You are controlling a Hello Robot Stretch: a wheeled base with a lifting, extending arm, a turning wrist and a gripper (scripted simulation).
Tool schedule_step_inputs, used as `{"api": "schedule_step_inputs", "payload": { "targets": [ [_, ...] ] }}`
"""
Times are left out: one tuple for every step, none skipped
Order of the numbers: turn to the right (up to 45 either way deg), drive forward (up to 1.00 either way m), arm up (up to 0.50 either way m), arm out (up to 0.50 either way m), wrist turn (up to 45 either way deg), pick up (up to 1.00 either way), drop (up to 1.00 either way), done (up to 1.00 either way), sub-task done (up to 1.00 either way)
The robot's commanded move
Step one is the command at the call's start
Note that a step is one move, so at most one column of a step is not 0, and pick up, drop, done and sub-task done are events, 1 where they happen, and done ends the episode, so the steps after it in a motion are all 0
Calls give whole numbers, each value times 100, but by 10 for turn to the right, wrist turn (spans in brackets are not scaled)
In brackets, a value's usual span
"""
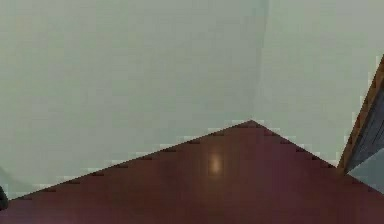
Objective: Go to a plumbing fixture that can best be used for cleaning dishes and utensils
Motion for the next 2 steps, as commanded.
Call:
{"api": "schedule_step_inputs", "payload": {
  "targets": [
    [210,0,0,0,0,0,0,0,0],
    [0,70,0,0,0,0,0,0,0]
  ]
}}
